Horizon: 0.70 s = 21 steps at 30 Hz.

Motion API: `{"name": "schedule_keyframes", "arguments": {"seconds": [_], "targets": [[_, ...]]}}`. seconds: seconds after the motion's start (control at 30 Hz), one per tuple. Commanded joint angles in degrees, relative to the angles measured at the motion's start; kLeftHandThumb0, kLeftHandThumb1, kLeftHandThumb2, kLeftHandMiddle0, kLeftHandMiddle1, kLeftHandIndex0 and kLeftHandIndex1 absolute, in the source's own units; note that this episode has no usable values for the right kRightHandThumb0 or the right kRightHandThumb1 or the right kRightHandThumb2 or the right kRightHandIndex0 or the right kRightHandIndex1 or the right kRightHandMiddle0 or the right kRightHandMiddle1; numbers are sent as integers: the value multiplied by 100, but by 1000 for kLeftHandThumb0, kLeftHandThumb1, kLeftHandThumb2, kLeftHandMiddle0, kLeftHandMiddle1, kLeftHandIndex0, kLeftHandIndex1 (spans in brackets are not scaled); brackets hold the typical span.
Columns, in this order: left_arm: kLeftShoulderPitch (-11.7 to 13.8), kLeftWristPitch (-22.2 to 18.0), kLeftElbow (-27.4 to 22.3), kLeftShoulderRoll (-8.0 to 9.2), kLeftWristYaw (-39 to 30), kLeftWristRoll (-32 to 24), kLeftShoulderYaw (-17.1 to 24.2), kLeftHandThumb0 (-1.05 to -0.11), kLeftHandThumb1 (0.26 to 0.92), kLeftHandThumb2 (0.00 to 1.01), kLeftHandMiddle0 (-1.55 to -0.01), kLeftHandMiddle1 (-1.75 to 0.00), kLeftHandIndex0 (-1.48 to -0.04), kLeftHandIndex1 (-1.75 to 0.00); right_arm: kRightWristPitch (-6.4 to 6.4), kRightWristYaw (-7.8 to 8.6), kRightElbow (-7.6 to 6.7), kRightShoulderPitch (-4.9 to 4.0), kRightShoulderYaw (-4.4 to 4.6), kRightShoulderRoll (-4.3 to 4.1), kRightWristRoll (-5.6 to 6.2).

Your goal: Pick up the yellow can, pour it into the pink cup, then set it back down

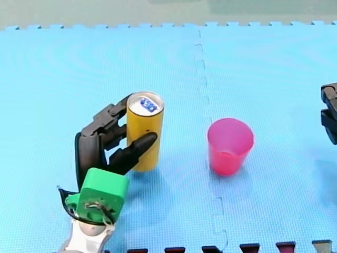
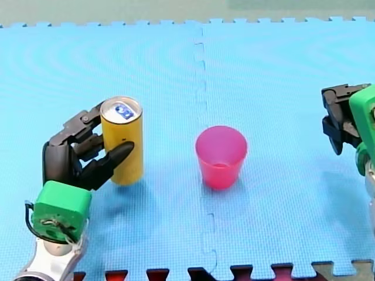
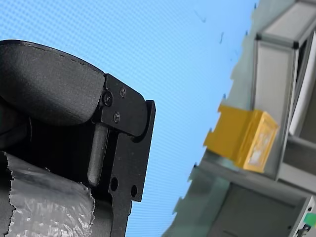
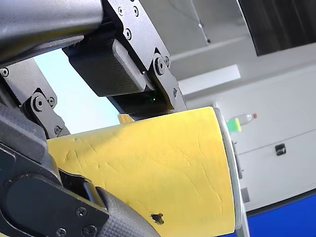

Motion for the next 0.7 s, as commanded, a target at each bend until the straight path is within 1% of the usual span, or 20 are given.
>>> {"name": "schedule_keyframes", "arguments": {"seconds": [0.0, 0.13, 0.3, 0.53, 0.67], "targets": [[0, -96, 46, 46, 28, 7, 41, -353, 850, 0, -1289, -2, -1131, -1, 17, 51, -5, -41, -24, -43, 35], [1, -133, 98, 64, 26, 9, 71, -347, 851, 1, -1290, -2, -1129, 0, 5, 127, -3, -41, -46, -58, 58], [-1, -150, 152, 32, 20, 12, 89, -341, 852, 0, -1292, -3, -1126, 0, -25, 249, 3, -43, -79, -94, 89], [-41, -159, 201, 0, 109, 88, 86, -339, 855, 1, -1292, -3, -1116, 0, -57, 321, 17, -43, -108, -127, 104], [-61, -173, 235, -11, 195, 149, 85, -338, 858, 2, -1292, -2, -1113, 0, -31, 327, 35, -64, -124, -142, 100]]}}
